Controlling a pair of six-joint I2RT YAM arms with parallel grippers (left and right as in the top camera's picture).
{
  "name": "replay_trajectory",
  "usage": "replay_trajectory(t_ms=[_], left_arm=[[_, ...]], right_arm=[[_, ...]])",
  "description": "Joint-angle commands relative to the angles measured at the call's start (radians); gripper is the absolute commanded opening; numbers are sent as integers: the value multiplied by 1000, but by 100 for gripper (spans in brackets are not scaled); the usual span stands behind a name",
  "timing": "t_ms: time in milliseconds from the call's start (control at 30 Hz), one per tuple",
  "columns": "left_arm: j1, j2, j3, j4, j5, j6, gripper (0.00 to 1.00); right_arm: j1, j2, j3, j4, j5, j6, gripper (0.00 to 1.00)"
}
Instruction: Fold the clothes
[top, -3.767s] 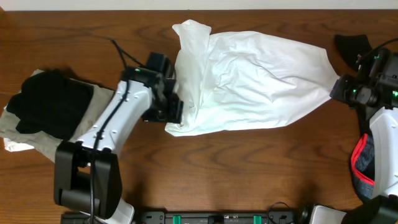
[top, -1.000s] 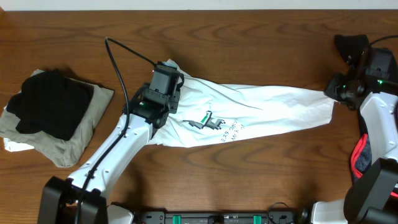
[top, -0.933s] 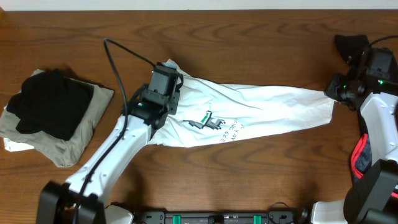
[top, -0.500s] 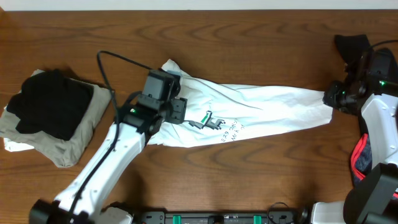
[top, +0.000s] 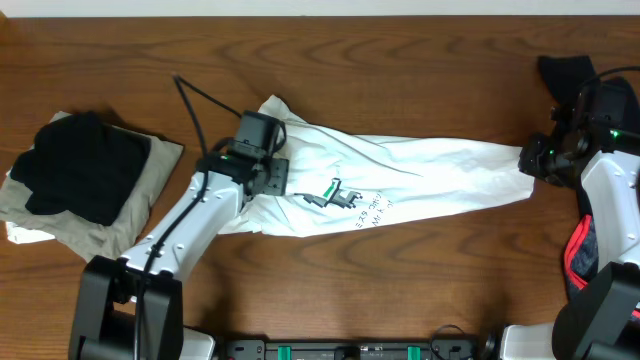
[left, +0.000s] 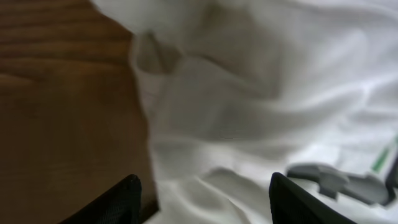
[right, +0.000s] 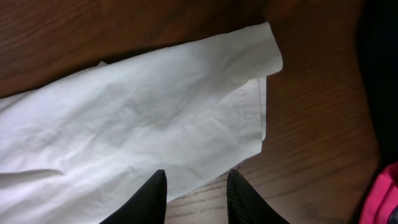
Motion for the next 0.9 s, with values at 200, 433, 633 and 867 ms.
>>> replay_trajectory(t_ms=[200, 433, 633, 867], left_arm=[[89, 48, -9, 16, 87, -9, 67], [94, 114, -9, 41, 175, -9, 67], [94, 158, -9, 46, 179, -9, 66], [93, 158, -9, 49, 179, -10, 54]], right_arm=[[4, -6, 0, -8, 0, -15, 31], [4, -6, 0, -14, 0, -15, 30], [4, -6, 0, -16, 13, -16, 30], [4, -6, 0, -16, 15, -15, 30]])
